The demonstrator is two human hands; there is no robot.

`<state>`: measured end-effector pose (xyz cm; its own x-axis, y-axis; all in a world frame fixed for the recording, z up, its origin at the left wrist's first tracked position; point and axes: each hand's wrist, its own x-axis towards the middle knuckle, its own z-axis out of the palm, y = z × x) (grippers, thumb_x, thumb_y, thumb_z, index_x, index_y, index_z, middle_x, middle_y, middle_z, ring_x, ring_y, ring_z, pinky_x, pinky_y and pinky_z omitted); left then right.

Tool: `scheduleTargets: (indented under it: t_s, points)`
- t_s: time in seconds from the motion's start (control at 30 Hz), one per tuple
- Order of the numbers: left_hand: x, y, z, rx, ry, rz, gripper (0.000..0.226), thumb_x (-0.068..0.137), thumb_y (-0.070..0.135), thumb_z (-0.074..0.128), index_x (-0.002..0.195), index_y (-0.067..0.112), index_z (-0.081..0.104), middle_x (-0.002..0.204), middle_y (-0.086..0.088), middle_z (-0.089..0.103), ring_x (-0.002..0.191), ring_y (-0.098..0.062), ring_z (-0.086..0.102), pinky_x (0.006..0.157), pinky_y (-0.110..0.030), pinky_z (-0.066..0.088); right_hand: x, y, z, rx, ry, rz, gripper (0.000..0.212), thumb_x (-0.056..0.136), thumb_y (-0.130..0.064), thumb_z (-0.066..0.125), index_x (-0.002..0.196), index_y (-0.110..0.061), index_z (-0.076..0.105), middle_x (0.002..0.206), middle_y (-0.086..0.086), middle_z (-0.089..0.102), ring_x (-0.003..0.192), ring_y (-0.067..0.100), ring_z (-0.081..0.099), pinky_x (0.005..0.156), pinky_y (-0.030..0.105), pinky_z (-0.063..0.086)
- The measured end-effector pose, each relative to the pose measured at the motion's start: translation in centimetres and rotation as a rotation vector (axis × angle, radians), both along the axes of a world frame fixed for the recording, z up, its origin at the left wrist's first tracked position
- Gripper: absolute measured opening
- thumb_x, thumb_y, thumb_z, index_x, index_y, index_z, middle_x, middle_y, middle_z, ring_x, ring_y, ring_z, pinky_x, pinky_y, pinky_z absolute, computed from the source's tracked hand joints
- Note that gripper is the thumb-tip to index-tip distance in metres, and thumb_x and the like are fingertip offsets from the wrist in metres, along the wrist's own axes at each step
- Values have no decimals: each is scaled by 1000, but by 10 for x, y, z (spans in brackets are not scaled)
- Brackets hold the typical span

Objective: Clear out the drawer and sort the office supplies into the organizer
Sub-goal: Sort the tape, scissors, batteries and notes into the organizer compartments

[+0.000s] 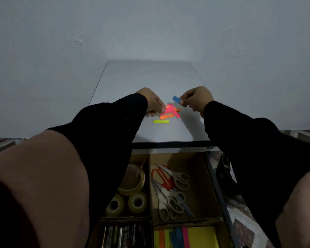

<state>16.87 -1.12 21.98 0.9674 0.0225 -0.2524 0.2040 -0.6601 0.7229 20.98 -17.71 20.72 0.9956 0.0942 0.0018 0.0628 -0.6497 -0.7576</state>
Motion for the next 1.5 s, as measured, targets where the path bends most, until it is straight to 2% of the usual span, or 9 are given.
scheduleTargets:
  t_s: [0.1,0.23,0.67,0.83,1.13,1.23,1.33,1.43,1.5]
  points:
    - [-1,-7,-6,150,-42,-30,18,77,9,75,95,9,72,54,5,65,54,-8,61,72,-27,51,0,0,0,-96,31,60,21,80,-4,68,101,-4,71,64,-4,55,54,3,42,50,12,31]
    - [-4,-15,-12,334,-185,-20,27,78,17,74,104,12,72,104,-4,69,102,-20,62,89,-27,48,-4,6,-4,-255,-15,112,26,79,-10,70,105,-7,71,101,10,69,90,19,60,53,6,30]
    - [-10,-19,-12,356,-282,8,14,79,10,63,89,14,73,95,-4,69,95,-23,62,85,-33,52,-7,12,-6,-358,-83,79,20,76,-8,70,97,-7,71,100,10,68,99,24,60,68,22,39]
    - [-5,-4,0,175,-232,51,14,73,0,71,74,14,71,45,9,58,41,-3,54,62,-20,53,-3,4,-4,-154,29,-8,13,76,-3,69,67,-10,64,62,-2,54,61,14,48,53,17,36]
    - [-18,7,14,186,3,-151,24,75,-6,72,97,3,72,66,-12,67,53,-15,60,77,-34,56,-14,0,2,3,205,-2,24,76,3,69,61,-10,57,59,7,52,50,17,41,50,24,35]
    - [-25,1,12,347,-27,-214,28,76,2,73,104,8,71,90,-16,70,65,-17,60,84,-31,56,-17,2,2,-82,193,7,7,79,-3,68,86,-2,68,67,6,56,53,14,47,53,21,42]
    - [-28,0,8,426,-93,-263,32,77,5,73,108,9,70,95,-15,69,57,-7,52,79,-25,51,-17,8,-1,-142,163,32,25,83,-8,64,107,-1,66,61,1,62,46,5,59,42,11,44]
    - [-32,0,5,453,-135,-263,31,79,7,72,110,9,70,100,-12,69,58,-5,49,73,-22,47,-21,18,-4,-344,71,32,34,81,-20,70,109,-2,65,97,11,71,92,18,67,76,21,51]
    - [-34,-2,3,459,-146,-245,29,80,8,71,109,9,70,106,-10,68,72,-12,56,78,-23,46,-23,23,-5,-395,29,18,32,82,-19,68,109,-2,65,109,13,66,103,25,61,78,26,46]
